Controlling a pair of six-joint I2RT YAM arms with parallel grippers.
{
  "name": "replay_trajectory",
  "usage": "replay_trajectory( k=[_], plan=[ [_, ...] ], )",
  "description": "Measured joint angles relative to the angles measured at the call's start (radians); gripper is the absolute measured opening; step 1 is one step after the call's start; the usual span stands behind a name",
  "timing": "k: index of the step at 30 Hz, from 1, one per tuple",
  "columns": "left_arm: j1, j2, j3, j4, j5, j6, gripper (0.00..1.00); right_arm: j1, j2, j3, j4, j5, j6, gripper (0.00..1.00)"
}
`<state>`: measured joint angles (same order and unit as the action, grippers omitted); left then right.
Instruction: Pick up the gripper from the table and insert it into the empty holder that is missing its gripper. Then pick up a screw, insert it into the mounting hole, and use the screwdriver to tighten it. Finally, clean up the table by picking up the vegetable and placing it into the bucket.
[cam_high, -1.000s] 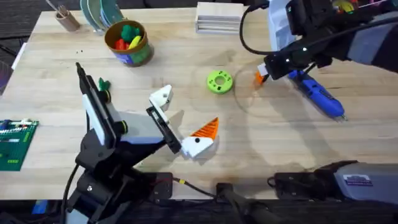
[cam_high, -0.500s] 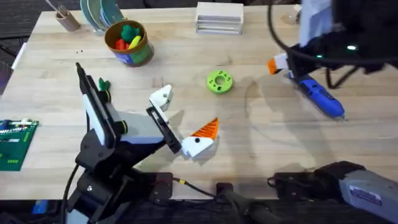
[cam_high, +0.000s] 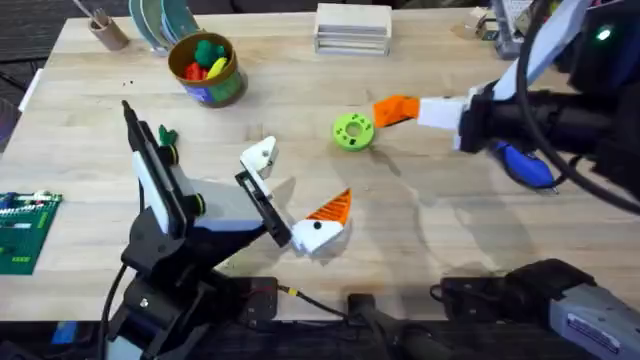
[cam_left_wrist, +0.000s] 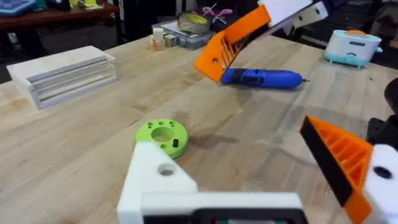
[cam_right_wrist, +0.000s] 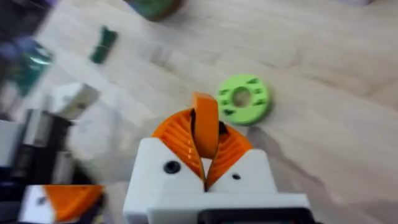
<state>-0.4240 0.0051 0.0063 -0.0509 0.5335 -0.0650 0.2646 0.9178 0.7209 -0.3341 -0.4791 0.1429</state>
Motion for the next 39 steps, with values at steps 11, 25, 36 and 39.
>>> replay_trajectory(
  k=[11, 25, 36, 39],
  plan=[
    [0.0, 0.0, 0.0, 0.0, 0.0, 0.0, 0.993, 0.078, 0.196, -0.047, 0.287, -0.363, 0.336, 0.017],
    [0.0, 0.0, 0.0, 0.0, -0.004, 0.0, 0.993, 0.201, 0.526, -0.051, 0.784, -0.596, 0.661, 0.016],
    [0.004, 0.0, 0.0, 0.0, -0.043, 0.0, 0.992, 0.25, 0.598, -0.051, 0.912, -0.599, 0.793, 0.015],
    [0.007, 0.0, 0.0, -0.001, -0.046, -0.004, 0.993, 0.255, 0.61, -0.051, 0.923, -0.591, 0.803, 0.015]
  ],
)
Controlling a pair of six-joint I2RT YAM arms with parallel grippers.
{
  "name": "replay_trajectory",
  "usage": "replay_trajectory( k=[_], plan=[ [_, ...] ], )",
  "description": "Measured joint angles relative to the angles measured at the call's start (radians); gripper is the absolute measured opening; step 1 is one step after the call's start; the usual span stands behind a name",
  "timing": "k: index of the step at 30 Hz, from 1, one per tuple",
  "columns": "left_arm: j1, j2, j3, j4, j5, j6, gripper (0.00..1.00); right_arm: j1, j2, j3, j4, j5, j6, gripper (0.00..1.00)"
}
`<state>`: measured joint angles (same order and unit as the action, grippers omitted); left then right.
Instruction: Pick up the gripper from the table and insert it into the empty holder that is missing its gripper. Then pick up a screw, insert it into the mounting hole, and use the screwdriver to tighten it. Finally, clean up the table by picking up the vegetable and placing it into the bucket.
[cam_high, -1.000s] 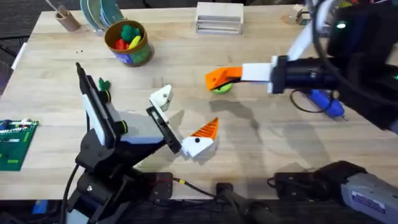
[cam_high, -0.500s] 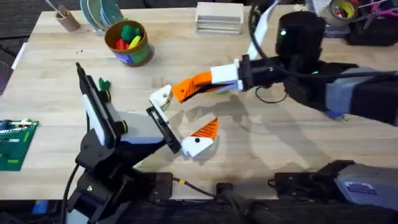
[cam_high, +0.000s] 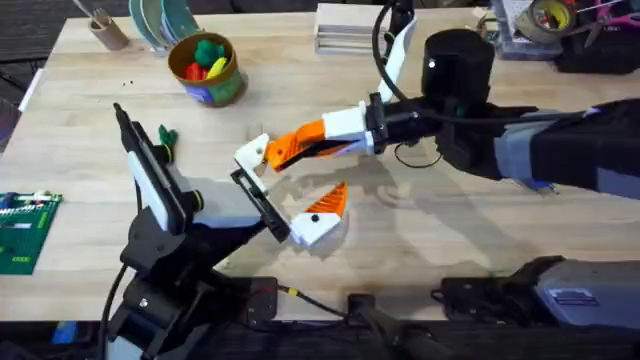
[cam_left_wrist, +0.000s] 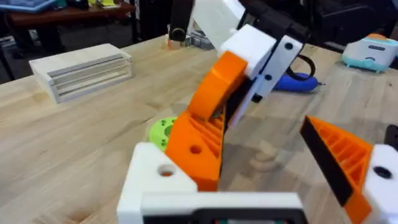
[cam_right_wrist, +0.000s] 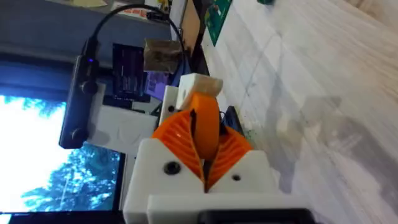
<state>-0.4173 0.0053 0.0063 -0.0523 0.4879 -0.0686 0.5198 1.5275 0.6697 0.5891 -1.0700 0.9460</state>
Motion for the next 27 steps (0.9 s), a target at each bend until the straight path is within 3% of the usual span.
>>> replay_trajectory(
  k=[16, 27],
  plan=[
    [0.025, 0.0, 0.0, -0.001, -0.002, 0.009, 0.993, 0.053, 0.02, -0.001, 0.078, 0.101, 0.012, 0.012],
    [0.027, 0.0, 0.0, -0.001, 0.146, 0.035, 0.993, 0.076, 0.019, -0.005, 0.078, 0.106, -0.048, 0.01]
  ],
)
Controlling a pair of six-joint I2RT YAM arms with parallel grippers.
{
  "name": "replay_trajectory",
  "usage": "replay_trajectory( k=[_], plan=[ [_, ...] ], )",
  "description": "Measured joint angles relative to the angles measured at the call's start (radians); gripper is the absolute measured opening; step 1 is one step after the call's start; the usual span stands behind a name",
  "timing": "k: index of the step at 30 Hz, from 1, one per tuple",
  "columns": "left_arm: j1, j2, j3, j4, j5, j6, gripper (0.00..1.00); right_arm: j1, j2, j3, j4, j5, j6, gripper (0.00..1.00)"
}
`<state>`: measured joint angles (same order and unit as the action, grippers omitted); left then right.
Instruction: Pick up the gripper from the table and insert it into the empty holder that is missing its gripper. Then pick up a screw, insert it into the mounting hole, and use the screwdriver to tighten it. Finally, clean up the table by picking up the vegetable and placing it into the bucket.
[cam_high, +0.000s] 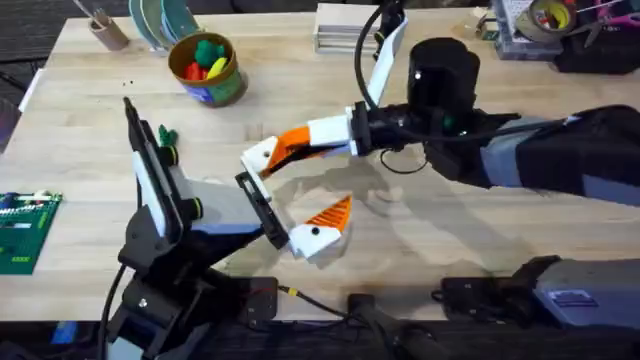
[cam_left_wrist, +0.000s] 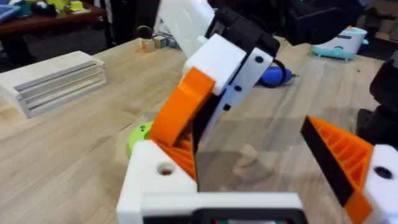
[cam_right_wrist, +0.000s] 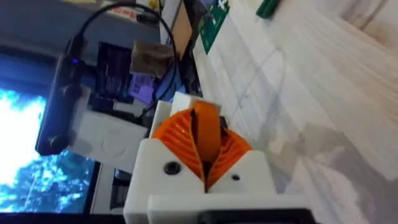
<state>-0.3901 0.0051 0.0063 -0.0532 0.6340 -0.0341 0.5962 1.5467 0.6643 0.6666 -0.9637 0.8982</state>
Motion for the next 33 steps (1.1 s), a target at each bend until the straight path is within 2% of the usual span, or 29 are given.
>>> replay_trajectory(
  k=[21, 26, 33],
  plan=[
    [0.006, 0.0, 0.0, -0.001, 0.001, 0.0, 0.993, 0.028, 0.0, -0.001, 0.002, 0.034, -0.096, 0.014],
    [0.001, 0.0, 0.0, 0.001, 0.006, 0.0, 0.993, 0.002, 0.0, -0.001, 0.0, -0.031, -0.118, 0.145],
    [-0.02, 0.0, 0.0, 0.002, 0.037, 0.0, 0.992, -0.038, 0.014, -0.002, -0.002, -0.153, -0.126, 0.254]
  ],
)
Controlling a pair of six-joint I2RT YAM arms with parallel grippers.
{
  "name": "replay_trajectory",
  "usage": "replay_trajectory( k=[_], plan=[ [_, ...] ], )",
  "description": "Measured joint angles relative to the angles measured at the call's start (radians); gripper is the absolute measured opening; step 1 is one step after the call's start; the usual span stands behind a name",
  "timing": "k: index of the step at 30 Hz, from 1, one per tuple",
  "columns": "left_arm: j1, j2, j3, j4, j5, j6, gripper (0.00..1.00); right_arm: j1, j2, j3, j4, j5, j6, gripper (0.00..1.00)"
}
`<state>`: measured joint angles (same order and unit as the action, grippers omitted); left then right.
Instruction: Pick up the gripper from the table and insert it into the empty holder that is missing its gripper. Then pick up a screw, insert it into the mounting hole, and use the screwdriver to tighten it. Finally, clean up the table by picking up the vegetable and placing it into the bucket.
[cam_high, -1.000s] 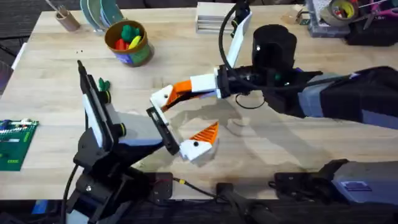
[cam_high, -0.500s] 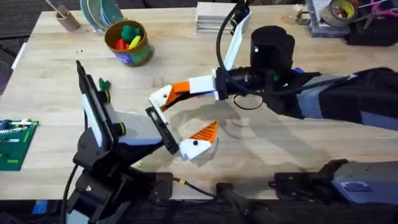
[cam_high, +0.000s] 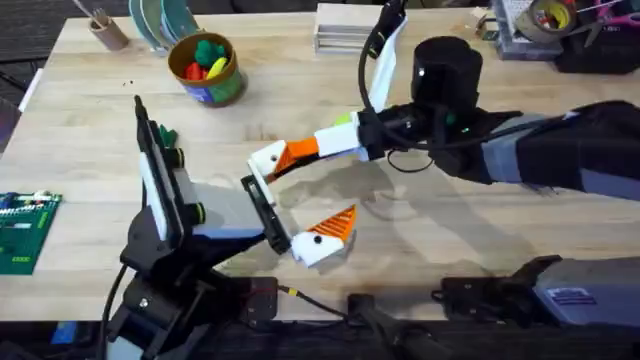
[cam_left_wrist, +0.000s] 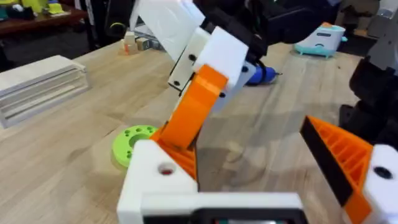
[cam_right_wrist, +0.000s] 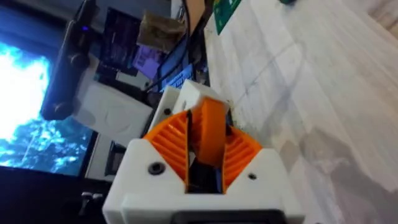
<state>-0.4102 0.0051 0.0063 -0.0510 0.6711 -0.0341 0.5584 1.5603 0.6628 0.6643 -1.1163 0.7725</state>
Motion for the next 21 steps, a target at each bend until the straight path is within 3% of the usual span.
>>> replay_trajectory(
  k=[11, 16, 21],
  plan=[
    [-0.006, 0.0, 0.0, -0.004, 0.015, -0.016, 0.993, -0.002, 0.0, 0.0, 0.002, -0.059, -0.012, 0.527],
    [-0.01, 0.0, 0.0, -0.004, 0.022, -0.027, 0.992, -0.014, 0.0, 0.0, 0.002, -0.06, -0.018, 0.736],
    [-0.011, 0.0, 0.0, -0.004, 0.025, -0.027, 0.993, -0.032, 0.0, 0.0, 0.001, -0.06, -0.018, 0.826]
  ],
)
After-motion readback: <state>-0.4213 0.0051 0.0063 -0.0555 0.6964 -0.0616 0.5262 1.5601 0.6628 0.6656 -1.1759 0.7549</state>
